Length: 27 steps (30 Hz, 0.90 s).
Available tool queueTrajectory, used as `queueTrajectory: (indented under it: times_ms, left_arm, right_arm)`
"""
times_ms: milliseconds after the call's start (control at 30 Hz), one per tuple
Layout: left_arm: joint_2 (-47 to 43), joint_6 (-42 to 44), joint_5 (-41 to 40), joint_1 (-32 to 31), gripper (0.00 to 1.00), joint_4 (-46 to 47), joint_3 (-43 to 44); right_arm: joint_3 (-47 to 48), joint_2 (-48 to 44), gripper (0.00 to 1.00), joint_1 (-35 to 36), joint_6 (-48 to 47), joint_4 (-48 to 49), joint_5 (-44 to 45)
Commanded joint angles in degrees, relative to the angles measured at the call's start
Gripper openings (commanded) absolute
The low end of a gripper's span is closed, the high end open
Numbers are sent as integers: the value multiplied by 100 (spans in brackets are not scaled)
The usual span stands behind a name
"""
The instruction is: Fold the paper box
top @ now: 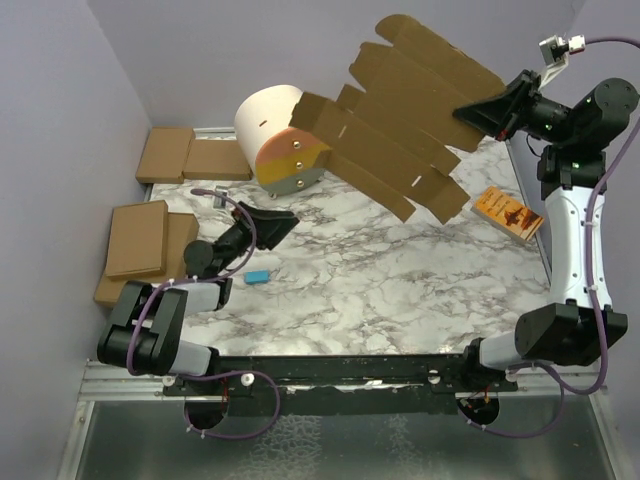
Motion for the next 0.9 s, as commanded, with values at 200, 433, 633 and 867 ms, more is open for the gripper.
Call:
queueTrajectory:
  times_ms: [200, 433, 633, 867]
  left_arm:
    - [210, 2889, -2283, -2415, 72, 1382, -294]
    - [782, 4823, -3233, -3719, 74, 1412, -38]
    - [1637, 5094, -3802, -4333, 74, 1421, 602]
    - [2572, 5050, -4761, -4478, 74, 1430, 1360]
  right_arm:
    - [-84, 122, 1, -35, 1008, -1083, 2534]
    - [-876, -4, 1, -35, 2078, -627, 2328]
    - [-1254, -49, 1, -35, 2778, -186, 2054]
    - [-1417, -121, 1, -35, 3286, 134, 1790]
